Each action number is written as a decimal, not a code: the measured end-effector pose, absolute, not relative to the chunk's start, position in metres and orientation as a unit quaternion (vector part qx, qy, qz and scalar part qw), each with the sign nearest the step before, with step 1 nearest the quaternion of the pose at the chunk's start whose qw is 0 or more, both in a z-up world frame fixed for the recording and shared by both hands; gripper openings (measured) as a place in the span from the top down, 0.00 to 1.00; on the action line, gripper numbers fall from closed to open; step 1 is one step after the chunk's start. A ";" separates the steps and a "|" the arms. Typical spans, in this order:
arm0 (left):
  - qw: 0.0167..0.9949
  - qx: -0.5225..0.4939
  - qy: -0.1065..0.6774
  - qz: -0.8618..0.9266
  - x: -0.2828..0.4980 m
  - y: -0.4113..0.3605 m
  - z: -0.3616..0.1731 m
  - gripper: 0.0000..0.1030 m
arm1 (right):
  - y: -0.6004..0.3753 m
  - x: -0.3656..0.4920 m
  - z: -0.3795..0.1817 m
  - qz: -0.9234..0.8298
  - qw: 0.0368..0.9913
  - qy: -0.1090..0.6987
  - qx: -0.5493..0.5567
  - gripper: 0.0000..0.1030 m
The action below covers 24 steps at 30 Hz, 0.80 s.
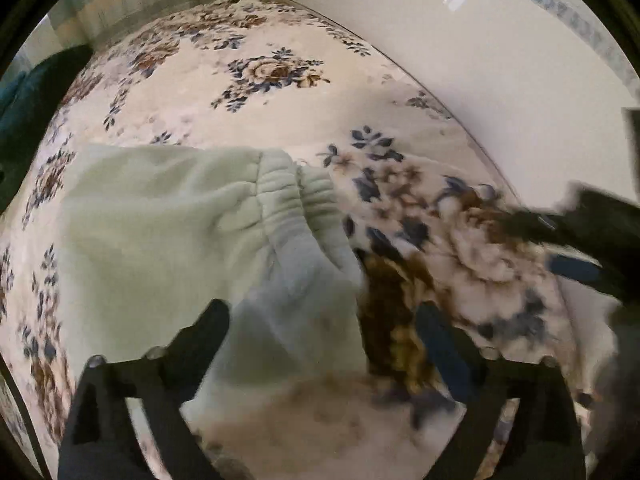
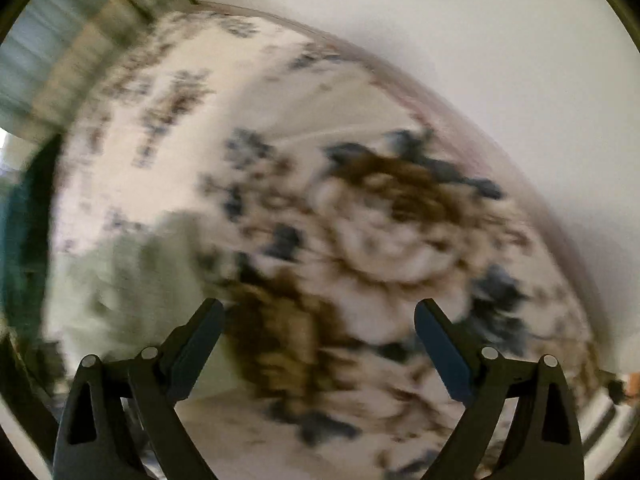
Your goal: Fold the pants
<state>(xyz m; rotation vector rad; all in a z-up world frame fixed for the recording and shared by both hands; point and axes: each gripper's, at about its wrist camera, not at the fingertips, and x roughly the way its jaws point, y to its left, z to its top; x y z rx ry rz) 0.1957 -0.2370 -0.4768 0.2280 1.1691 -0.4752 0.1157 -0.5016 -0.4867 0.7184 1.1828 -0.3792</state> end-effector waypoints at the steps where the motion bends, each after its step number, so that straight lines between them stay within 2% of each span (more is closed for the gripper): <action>1: 0.804 0.094 0.548 -0.210 0.194 -0.224 -0.465 0.06 | -0.501 0.120 -0.482 -0.159 0.753 0.543 0.337 0.05; 3: 0.817 0.085 0.543 -0.175 0.194 -0.199 -0.451 0.05 | -0.489 0.138 -0.476 -0.117 0.750 0.555 0.340 0.05; 7: 0.852 0.129 0.507 -0.014 0.213 -0.122 -0.438 0.06 | -0.445 0.174 -0.486 -0.018 0.737 0.574 0.357 0.05; 11: 0.835 0.131 0.532 0.044 0.259 -0.080 -0.475 0.06 | -0.410 0.212 -0.516 0.029 0.728 0.595 0.340 0.05; 13: 0.824 0.124 0.552 0.034 0.272 -0.071 -0.494 0.05 | -0.398 0.230 -0.542 0.058 0.693 0.619 0.365 0.06; 14: 0.818 0.123 0.560 0.029 0.276 -0.069 -0.503 0.05 | -0.390 0.238 -0.557 0.086 0.665 0.629 0.393 0.17; 15: 0.815 0.128 0.564 0.027 0.276 -0.067 -0.508 0.05 | -0.386 0.240 -0.562 0.096 0.660 0.627 0.402 0.51; 16: 0.810 0.131 0.571 0.019 0.277 -0.066 -0.514 0.03 | -0.377 0.242 -0.558 0.083 0.672 0.637 0.368 0.60; 17: 0.807 0.125 0.577 0.012 0.279 -0.065 -0.519 0.00 | -0.374 0.240 -0.546 0.065 0.695 0.631 0.338 0.62; 20: 0.792 0.056 0.607 -0.036 0.280 -0.060 -0.531 0.00 | -0.379 0.226 -0.528 0.017 0.743 0.606 0.285 0.64; 22: 0.787 0.070 0.612 -0.030 0.278 -0.069 -0.528 0.00 | -0.391 0.222 -0.563 -0.007 0.699 0.642 0.315 0.62; 23: 0.789 0.079 0.609 -0.029 0.277 -0.073 -0.521 0.00 | -0.394 0.220 -0.580 -0.006 0.674 0.655 0.343 0.58; 24: 0.793 0.083 0.603 -0.029 0.274 -0.075 -0.512 0.00 | -0.396 0.219 -0.583 -0.003 0.666 0.652 0.361 0.49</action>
